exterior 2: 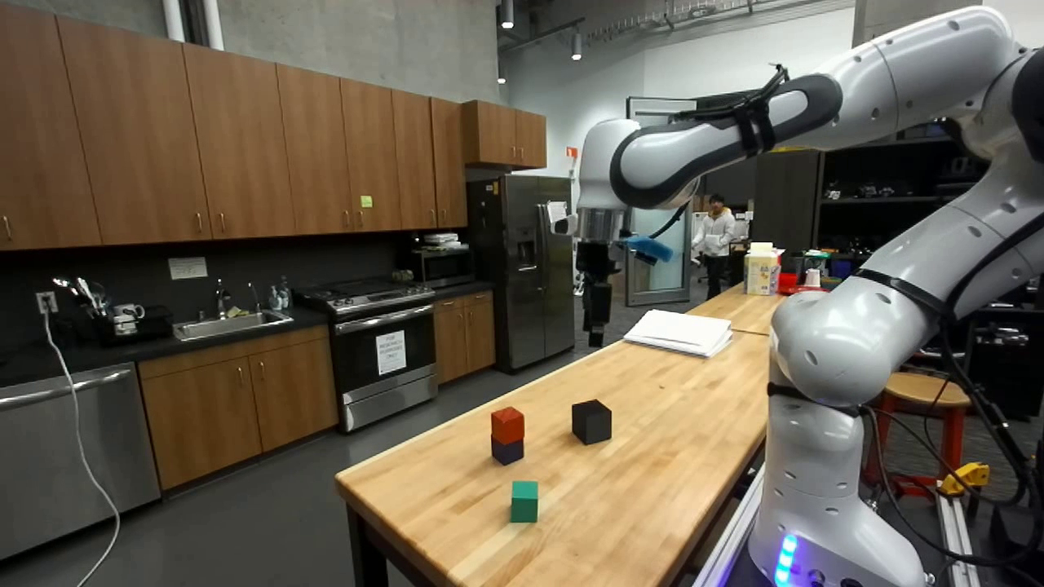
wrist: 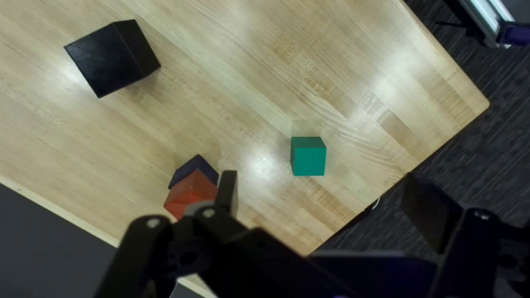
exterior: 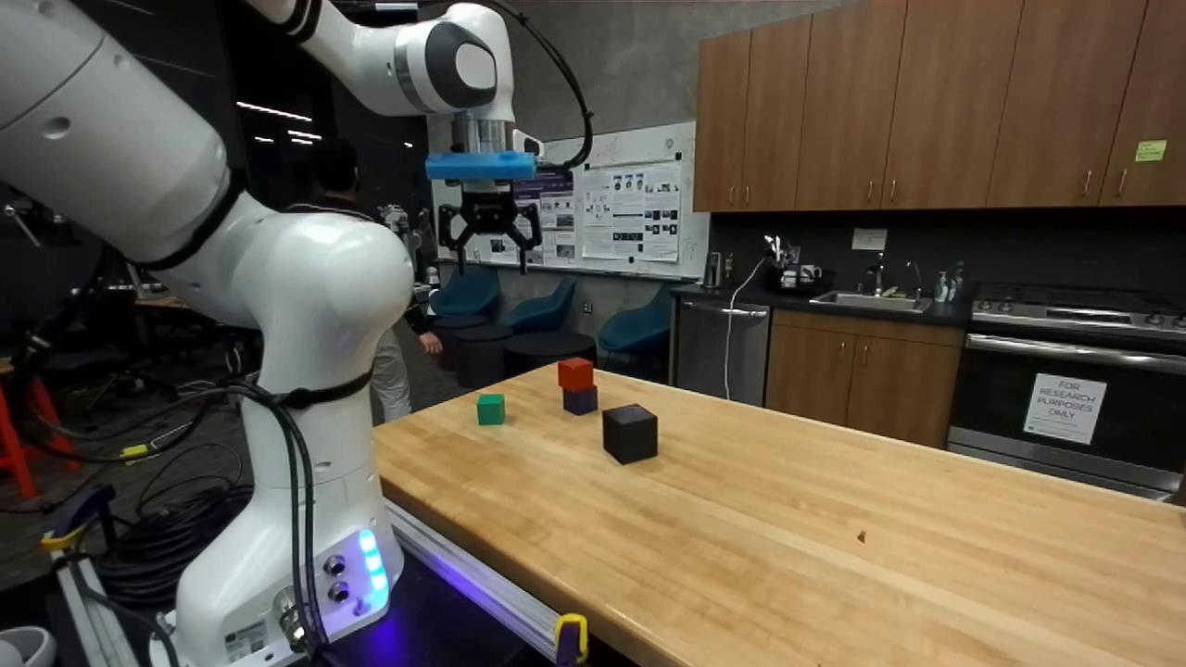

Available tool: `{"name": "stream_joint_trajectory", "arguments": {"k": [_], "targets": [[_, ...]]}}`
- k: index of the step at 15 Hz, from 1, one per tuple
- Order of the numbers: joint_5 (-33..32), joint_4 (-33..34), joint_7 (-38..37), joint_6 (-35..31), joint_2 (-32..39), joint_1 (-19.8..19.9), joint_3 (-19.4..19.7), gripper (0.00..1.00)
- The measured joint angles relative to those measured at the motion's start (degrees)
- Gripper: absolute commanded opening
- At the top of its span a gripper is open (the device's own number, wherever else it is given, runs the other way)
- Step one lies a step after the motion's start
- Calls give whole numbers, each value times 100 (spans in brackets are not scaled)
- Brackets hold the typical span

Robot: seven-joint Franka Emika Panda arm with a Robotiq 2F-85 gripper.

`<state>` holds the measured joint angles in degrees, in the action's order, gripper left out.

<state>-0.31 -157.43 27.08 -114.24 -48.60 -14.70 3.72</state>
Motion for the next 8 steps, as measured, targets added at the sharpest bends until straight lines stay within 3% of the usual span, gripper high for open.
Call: {"name": "stream_joint_trajectory", "arguments": {"k": [8], "targets": [[275,-201,-59,-402,245,-655,-586,100]]}}
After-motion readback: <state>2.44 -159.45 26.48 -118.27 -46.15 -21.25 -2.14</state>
